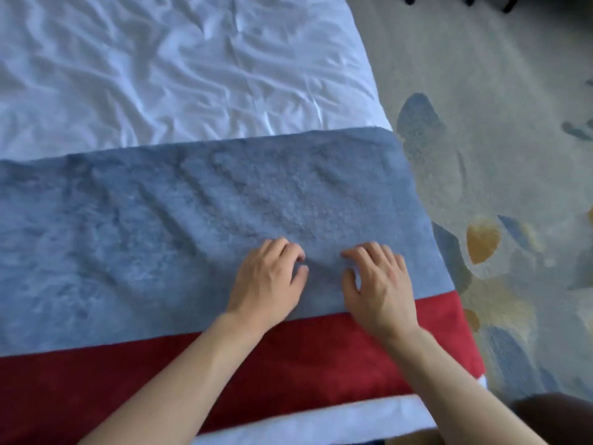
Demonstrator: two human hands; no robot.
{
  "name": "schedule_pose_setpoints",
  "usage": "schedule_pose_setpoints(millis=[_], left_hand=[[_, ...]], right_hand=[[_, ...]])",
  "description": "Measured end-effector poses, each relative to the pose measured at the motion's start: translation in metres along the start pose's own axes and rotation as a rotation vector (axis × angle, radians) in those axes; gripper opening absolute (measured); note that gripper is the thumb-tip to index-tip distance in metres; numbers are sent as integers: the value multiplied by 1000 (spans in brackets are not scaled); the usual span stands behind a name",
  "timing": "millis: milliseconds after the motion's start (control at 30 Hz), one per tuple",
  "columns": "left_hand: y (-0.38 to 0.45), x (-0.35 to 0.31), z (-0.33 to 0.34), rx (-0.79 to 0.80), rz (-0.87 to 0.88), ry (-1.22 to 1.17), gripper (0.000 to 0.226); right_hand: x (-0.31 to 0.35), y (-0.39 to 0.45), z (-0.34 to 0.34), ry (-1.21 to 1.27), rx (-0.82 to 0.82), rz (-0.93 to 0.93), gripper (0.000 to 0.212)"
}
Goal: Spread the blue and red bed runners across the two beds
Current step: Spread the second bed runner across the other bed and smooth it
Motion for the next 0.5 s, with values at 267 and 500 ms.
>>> schedule_pose_setpoints(millis=[267, 500], left_hand=[[143, 99, -54, 24, 2, 95, 29], [220, 98, -33, 103, -17, 146, 28]], right_hand=[[15, 149, 30, -141, -14, 53, 27], [-21, 225, 44, -180, 81, 91, 40]])
Point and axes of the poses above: each hand's wrist, its own y-axis towards the middle knuckle, its own z-axis out of the palm, x = y × z, the point moved 10 cm from there along y, towards the middle knuckle, and after that the axes turned 6 degrees about -z, right-handed, at the moved point
